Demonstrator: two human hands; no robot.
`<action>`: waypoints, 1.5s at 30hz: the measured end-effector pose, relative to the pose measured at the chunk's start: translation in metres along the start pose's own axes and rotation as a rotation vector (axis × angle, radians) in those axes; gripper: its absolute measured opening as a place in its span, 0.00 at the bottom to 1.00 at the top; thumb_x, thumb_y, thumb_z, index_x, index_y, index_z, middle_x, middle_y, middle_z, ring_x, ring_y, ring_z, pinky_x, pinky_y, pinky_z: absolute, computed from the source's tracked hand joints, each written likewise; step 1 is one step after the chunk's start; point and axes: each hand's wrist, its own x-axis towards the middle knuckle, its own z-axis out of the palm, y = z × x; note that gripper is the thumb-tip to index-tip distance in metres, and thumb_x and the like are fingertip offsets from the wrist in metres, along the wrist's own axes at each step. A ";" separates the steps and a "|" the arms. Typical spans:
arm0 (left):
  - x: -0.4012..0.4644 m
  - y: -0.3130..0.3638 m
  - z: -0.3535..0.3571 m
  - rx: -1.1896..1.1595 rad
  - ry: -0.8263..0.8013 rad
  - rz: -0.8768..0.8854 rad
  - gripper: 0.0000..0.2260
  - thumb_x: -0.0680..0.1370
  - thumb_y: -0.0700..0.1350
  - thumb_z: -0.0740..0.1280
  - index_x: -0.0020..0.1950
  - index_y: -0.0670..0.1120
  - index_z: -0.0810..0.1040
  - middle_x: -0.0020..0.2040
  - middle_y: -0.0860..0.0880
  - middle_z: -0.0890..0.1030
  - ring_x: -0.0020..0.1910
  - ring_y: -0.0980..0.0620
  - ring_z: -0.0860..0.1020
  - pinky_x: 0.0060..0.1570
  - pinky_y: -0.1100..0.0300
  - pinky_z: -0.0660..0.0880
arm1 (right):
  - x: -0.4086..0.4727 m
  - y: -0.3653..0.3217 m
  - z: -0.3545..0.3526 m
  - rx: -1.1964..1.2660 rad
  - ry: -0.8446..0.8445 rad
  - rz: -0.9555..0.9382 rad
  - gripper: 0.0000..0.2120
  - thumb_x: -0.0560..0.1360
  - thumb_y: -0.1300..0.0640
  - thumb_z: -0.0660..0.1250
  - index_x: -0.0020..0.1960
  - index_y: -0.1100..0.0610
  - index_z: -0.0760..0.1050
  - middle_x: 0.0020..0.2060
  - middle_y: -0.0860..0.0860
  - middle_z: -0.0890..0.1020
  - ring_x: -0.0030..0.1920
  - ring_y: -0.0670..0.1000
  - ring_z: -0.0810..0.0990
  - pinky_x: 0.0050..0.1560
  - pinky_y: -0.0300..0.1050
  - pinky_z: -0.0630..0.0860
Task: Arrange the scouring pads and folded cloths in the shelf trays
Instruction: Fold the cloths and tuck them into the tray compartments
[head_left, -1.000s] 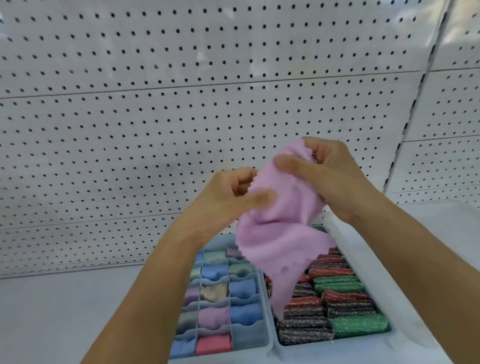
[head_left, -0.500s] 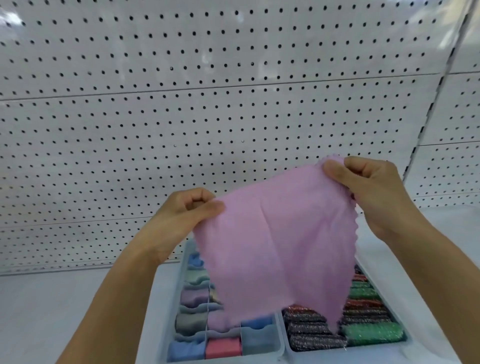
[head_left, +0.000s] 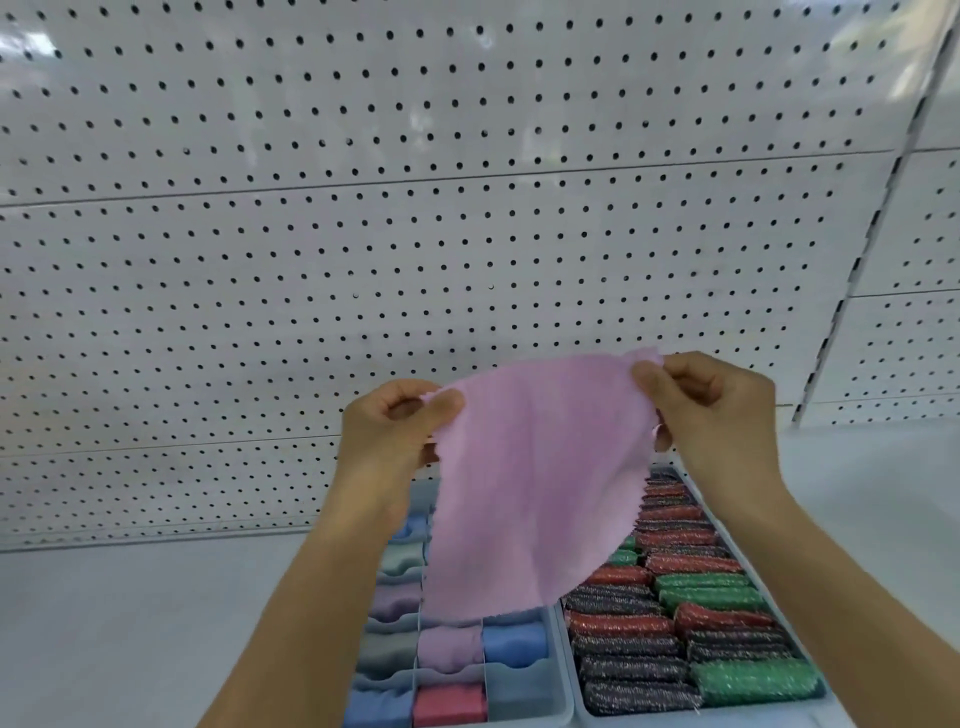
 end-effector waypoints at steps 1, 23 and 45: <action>-0.006 0.000 0.013 -0.014 0.011 0.024 0.04 0.71 0.37 0.75 0.42 0.44 0.82 0.35 0.48 0.81 0.33 0.52 0.80 0.32 0.60 0.77 | -0.008 -0.004 0.008 -0.006 -0.009 -0.025 0.03 0.74 0.58 0.71 0.43 0.53 0.83 0.32 0.49 0.83 0.27 0.46 0.76 0.27 0.42 0.77; -0.025 -0.009 0.028 0.085 -0.128 0.041 0.34 0.66 0.55 0.78 0.69 0.52 0.72 0.62 0.55 0.78 0.61 0.60 0.76 0.63 0.59 0.72 | -0.012 -0.029 0.019 0.156 -0.156 -0.076 0.04 0.71 0.60 0.73 0.41 0.52 0.83 0.37 0.54 0.84 0.36 0.44 0.79 0.41 0.37 0.76; -0.025 0.034 0.038 0.154 -0.370 0.432 0.07 0.75 0.42 0.71 0.51 0.50 0.85 0.44 0.53 0.86 0.42 0.58 0.81 0.43 0.65 0.76 | 0.016 -0.060 0.014 -0.309 -0.601 -0.142 0.09 0.72 0.55 0.73 0.39 0.60 0.79 0.31 0.50 0.76 0.29 0.42 0.70 0.31 0.34 0.65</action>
